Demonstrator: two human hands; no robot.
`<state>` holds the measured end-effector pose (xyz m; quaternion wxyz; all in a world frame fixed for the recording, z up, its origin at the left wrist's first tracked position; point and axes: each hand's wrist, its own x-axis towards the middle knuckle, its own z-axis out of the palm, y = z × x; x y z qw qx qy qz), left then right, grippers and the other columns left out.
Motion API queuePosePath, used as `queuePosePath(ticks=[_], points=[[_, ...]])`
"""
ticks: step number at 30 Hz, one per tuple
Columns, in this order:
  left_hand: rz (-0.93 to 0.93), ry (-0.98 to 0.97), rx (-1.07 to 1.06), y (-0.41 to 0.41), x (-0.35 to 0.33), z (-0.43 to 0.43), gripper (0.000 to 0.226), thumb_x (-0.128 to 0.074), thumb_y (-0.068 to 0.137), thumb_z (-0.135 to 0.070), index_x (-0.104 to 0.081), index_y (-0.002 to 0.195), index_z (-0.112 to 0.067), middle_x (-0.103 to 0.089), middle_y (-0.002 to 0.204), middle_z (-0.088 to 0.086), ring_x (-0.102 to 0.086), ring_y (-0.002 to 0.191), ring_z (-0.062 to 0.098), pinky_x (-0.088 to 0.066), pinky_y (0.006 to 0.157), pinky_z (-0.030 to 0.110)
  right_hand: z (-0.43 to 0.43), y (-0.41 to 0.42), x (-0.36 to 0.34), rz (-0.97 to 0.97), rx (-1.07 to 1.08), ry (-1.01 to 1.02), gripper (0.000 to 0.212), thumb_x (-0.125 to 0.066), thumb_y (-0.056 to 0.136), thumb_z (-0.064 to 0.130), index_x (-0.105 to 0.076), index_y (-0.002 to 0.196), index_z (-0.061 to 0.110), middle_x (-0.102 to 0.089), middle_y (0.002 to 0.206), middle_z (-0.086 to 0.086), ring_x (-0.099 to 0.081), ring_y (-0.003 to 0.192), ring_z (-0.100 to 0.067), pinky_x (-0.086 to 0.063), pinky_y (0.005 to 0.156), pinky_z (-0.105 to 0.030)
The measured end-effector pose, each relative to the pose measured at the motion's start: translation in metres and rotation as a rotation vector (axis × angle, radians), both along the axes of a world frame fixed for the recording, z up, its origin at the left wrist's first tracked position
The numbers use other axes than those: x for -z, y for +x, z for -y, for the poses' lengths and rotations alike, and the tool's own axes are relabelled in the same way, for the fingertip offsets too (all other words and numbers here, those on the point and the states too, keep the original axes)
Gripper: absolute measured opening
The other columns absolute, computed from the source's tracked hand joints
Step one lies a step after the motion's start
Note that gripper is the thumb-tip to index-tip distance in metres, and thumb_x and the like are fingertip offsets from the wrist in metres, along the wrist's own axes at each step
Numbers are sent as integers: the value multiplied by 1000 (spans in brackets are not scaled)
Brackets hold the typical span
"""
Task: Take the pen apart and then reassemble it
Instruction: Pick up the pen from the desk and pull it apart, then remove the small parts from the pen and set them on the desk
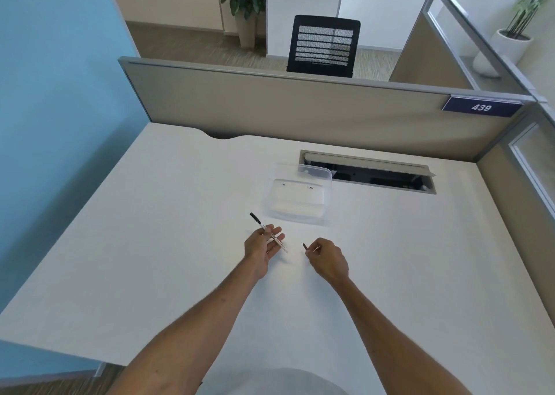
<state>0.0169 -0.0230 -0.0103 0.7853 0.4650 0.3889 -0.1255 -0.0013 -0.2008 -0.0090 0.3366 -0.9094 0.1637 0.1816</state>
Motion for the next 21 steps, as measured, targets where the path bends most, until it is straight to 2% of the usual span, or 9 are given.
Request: queuePosePath(ticks=[4,9,12,15,19,21], points=[[-3,3,25,2,2,-3,36,-52,116,-8,-56,150,4,-72,148,20,-70,136,48,-54,120,54,0,10,4,35,58,-162,19,-58,105,24,-72,114,15,-77,118,-4,-74,109,-34,-58,95,-38],[-62,6,33,7,7,-6,18,-49,116,-6,-55,133,-8,-70,148,24,-68,136,51,-53,120,57,3,21,10,85,26,-284,20,-55,109,23,-65,123,12,-73,127,-6,-73,115,-34,-55,95,-40],[-80,-13,33,10,9,-8,15,-49,116,-6,-54,130,-8,-70,148,25,-68,137,51,-54,118,56,6,25,15,70,32,-309,21,-54,109,21,-64,123,10,-73,126,-8,-73,114,-35,-55,94,-40],[-82,-41,27,12,10,-10,15,-49,116,-7,-54,131,-8,-70,148,24,-68,137,50,-57,110,51,8,26,18,68,50,-301,21,-54,109,22,-65,120,8,-71,124,-9,-73,112,-37,-57,94,-42],[-83,-49,25,13,11,-9,28,-47,116,-5,-54,144,-3,-70,148,25,-68,138,50,-58,107,49,9,27,19,63,69,-280,21,-56,109,23,-66,119,7,-71,124,-8,-73,112,-36,-59,97,-44],[-92,-49,24,12,10,-6,27,-46,116,-5,-53,142,-4,-70,148,25,-68,138,50,-58,107,49,8,26,18,63,77,-275,22,-57,109,24,-67,120,7,-72,125,-8,-73,113,-35,-59,98,-44]])
